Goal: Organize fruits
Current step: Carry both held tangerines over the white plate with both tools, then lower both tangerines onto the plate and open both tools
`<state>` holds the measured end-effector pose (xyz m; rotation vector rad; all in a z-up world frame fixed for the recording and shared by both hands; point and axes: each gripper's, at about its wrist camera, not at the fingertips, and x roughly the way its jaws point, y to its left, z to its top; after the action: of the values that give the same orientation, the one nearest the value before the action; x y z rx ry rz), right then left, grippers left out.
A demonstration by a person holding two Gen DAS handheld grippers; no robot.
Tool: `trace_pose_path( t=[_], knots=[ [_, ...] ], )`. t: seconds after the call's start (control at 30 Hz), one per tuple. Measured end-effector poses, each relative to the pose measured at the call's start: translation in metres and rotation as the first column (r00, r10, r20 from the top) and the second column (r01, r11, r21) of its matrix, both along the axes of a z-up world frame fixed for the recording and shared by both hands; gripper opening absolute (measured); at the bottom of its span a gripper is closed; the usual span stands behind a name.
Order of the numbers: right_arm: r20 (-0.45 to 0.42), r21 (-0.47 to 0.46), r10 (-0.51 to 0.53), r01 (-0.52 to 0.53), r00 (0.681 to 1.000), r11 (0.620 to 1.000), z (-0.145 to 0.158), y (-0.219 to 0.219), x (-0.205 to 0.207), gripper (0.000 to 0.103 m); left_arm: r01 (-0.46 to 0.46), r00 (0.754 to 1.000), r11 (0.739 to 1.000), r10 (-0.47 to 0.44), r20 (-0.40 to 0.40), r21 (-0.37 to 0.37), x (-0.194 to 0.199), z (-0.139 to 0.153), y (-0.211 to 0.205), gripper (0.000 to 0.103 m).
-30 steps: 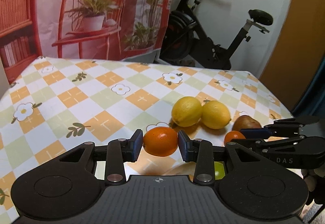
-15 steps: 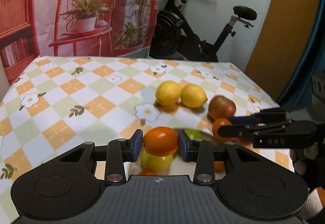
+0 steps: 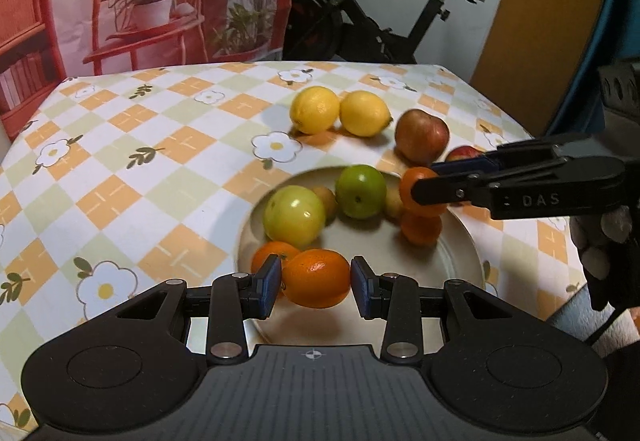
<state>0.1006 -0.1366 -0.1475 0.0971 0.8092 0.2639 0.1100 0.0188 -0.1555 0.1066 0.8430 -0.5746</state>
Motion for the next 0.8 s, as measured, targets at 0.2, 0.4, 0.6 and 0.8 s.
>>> trace_pose_path(
  t=[0.2, 0.4, 0.6, 0.8],
  knots=[
    [-0.014, 0.004, 0.019, -0.019, 1.000, 1.000, -0.004, 0.005, 0.000, 0.030, 0.003, 1.000, 0.998, -0.003, 0.003, 0.068, -0.002, -0.007, -0.004, 0.040],
    [-0.021, 0.018, 0.024, -0.023, 0.999, 1.000, -0.008, 0.004, 0.002, 0.030, 0.009, 1.000, 0.997, -0.010, 0.009, 0.078, -0.002, -0.007, -0.005, 0.040],
    [-0.025, 0.018, 0.060, -0.060, 0.998, 0.998, -0.010, 0.009, 0.004, 0.030, 0.005, 1.000, 0.998, -0.005, -0.001, 0.070, 0.000, -0.010, -0.006, 0.040],
    [-0.033, 0.023, 0.075, -0.074, 0.997, 0.997, -0.013, 0.015, 0.013, 0.031, -0.013, 1.000, 0.999, 0.012, 0.007, 0.051, 0.001, -0.007, -0.004, 0.041]
  ],
)
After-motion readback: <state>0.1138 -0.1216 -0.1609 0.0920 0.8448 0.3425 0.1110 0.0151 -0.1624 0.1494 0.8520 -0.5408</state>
